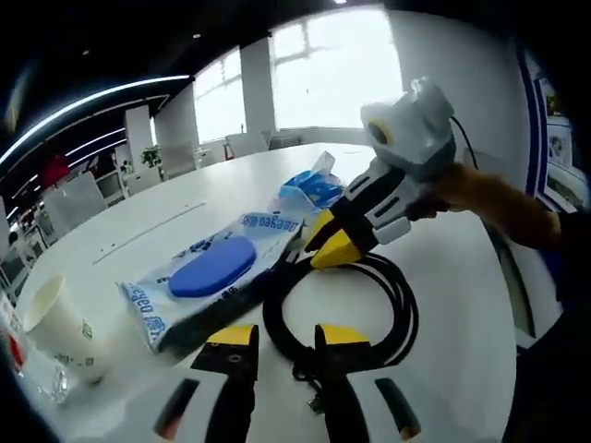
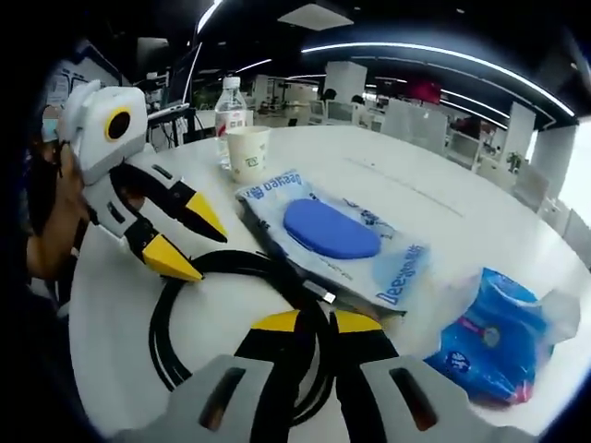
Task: Arrange the tabletop items into an orderly group along one side of the table until the central work area is clear of visible clutter.
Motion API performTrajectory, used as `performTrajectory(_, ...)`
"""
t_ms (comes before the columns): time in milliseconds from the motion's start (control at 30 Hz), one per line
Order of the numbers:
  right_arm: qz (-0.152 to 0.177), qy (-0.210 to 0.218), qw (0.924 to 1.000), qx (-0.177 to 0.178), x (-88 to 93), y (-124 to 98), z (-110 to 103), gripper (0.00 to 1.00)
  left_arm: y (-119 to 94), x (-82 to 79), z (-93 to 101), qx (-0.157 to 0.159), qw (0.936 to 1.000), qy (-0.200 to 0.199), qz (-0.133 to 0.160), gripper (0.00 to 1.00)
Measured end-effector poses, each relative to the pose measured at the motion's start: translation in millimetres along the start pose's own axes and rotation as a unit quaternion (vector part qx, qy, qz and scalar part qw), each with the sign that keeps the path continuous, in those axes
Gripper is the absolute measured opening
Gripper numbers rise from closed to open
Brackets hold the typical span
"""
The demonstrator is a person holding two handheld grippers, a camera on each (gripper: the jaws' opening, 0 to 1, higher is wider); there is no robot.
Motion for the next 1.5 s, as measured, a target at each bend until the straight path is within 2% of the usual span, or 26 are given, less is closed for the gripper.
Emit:
performTrajectory(267,-0.003,0.000,1.0000,-0.003,3.7,1.1,-2.4,0.09,2.2,0.4,0.3,0.004,1.0000,-0.006,-0.002,0.22)
performTrajectory(433,0.000,0.003,1.0000,-0.003,4.3,0.6,-2.9,0.09,4.7,0.2,4.7,0.013,0.9998,-0.011,-0.001,0.18)
performTrajectory(700,0.000,0.000,1.0000,-0.001,5.4,-1.1,-5.2,0.06,5.8,0.0,2.5,0.002,1.0000,-0.007,-0.004,0.15)
performTrajectory(867,0.004,0.003,1.0000,-0.003,5.6,-2.2,-6.6,0.02,5.8,-0.3,-2.0,-0.013,0.9999,-0.002,-0.003,0.12)
performTrajectory(900,0.000,0.014,0.9997,-0.021,7.2,-1.8,-13.9,0.01,5.8,-0.5,-2.3,-0.014,0.9999,-0.002,-0.002,0.11)
performTrajectory(933,0.006,0.005,0.9999,-0.006,5.2,-2.3,-9.7,0.01,5.8,-0.4,-3.1,-0.016,0.9999,-0.001,-0.003,0.11)
performTrajectory(1033,0.005,0.008,0.9999,-0.006,5.8,-3.2,-12.6,0.01,5.0,-0.6,-3.6,-0.020,0.9998,-0.001,-0.003,0.09)
performTrajectory(1067,0.006,0.011,0.9999,-0.007,5.9,-3.3,-13.0,0.01,4.0,-1.4,-4.4,-0.023,0.9997,-0.004,0.000,0.01)
performTrajectory(1100,0.007,0.008,0.9999,-0.009,5.9,-3.9,-14.9,0.01,0.4,0.2,-14.4,-0.047,0.9987,0.018,-0.009,0.00)
performTrajectory(1133,0.008,0.010,0.9999,-0.008,5.7,-3.9,-14.9,0.01,2.6,-6.2,-7.0,-0.027,0.9995,0.009,0.011,0.00)
performTrajectory(1167,0.008,0.007,0.9999,-0.006,5.7,-3.8,-16.4,0.01,2.2,-2.9,-5.9,-0.023,0.9997,0.004,0.002,0.00)
performTrajectory(1500,0.008,0.006,1.0000,-0.002,4.7,-2.1,-12.2,0.00,3.7,-3.6,-5.5,-0.025,0.9997,0.005,0.002,0.00)
Point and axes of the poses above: the point that each gripper's makers call its tool centre point, and the gripper's own axes: y roughly forward along the fingers, z roughly to its right, x roughly out of its underside, the point moved 1 cm from there along -y, roughly backward along the fingers, and after that the axes turned 2 degrees about -x, right-handed, at the moved point
